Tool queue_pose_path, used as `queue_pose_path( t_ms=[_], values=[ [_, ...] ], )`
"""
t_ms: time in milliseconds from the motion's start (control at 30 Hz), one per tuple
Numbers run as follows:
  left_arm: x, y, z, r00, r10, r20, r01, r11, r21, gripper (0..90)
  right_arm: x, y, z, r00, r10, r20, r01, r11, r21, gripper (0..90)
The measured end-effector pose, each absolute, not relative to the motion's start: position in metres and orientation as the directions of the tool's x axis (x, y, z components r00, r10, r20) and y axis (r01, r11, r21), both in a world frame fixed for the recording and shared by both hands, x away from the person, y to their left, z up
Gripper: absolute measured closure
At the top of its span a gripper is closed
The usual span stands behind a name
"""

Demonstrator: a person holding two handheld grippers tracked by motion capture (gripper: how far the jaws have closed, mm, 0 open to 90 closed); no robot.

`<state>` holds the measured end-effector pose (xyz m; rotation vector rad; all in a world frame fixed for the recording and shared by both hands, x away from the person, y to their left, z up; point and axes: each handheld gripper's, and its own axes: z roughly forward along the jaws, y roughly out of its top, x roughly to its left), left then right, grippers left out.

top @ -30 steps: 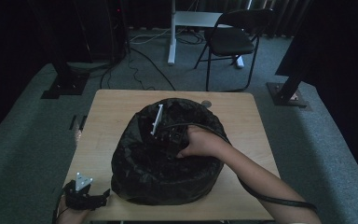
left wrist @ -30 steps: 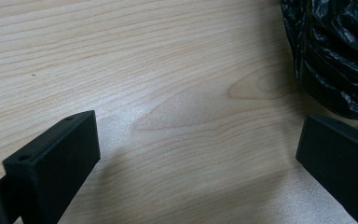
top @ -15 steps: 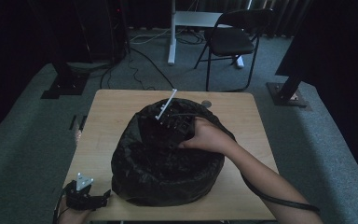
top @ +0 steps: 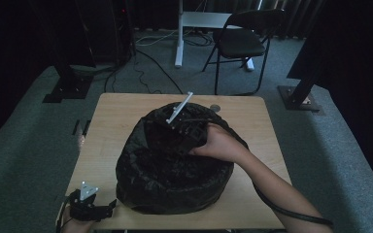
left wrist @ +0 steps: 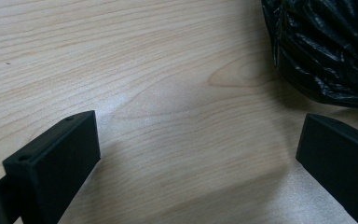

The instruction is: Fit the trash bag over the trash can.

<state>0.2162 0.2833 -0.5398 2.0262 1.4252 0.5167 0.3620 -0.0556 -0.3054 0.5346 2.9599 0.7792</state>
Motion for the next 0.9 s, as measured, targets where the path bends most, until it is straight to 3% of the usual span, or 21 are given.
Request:
queue_pose_path(
  t_ms=[400,900],
  values=[
    [0.214,0.286,-0.535,0.335,0.941,-0.057,0.693,-0.205,0.692,0.0,0.35,-0.105,-0.275,-0.948,0.312,0.065,0.255,0.618,0.743,18.9],
    [0.214,0.286,-0.533,0.352,0.933,-0.072,0.677,-0.201,0.708,0.0,0.338,-0.15,-0.267,-0.94,0.335,0.067,0.232,0.48,0.846,15.6]
  ],
)
